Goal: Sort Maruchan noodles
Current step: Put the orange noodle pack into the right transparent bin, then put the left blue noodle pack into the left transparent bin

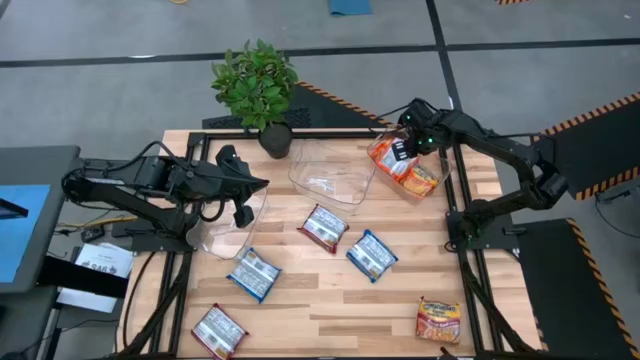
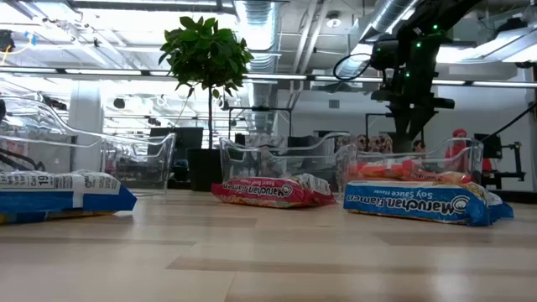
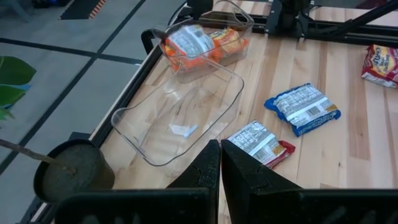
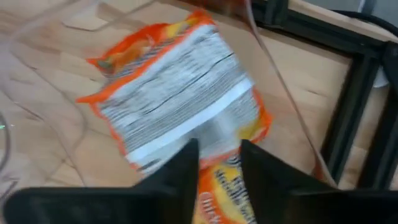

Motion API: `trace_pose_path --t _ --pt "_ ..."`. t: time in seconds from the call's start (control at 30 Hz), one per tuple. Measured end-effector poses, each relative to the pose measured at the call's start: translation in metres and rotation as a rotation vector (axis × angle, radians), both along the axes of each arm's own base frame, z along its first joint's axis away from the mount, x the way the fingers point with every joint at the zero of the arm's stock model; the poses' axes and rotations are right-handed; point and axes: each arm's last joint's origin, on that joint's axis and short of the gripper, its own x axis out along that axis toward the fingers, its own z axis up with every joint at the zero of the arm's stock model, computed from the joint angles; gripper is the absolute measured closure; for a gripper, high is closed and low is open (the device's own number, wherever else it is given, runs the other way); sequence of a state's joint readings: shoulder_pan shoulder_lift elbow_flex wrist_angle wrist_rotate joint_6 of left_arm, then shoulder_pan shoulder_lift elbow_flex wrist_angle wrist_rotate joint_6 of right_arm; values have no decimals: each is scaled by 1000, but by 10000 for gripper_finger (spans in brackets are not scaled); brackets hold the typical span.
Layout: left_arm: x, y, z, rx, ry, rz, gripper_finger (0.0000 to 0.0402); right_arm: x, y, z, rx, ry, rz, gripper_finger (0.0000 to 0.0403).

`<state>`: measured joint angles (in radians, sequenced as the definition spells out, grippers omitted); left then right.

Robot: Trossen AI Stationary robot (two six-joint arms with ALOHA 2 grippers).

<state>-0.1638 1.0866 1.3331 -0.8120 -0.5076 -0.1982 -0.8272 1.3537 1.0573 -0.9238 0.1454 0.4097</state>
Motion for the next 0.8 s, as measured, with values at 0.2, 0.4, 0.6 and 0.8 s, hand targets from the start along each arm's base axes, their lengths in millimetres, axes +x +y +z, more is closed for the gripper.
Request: trace_pose_path --t 0.2,0.4,0.6,0.8 --pt "0 0 0 15 8 -14 401 -5 8 16 3 -75 24 141" --pt "7 -2 -3 -4 23 -46 387 -18 43 50 -62 -210 86 86" --pt "39 -19 -28 -171 154 -261 298 -22 83 72 -99 -357 132 80" --pt "47 -64 -68 -287 488 -431 194 -17 101 75 -116 -373 150 81"
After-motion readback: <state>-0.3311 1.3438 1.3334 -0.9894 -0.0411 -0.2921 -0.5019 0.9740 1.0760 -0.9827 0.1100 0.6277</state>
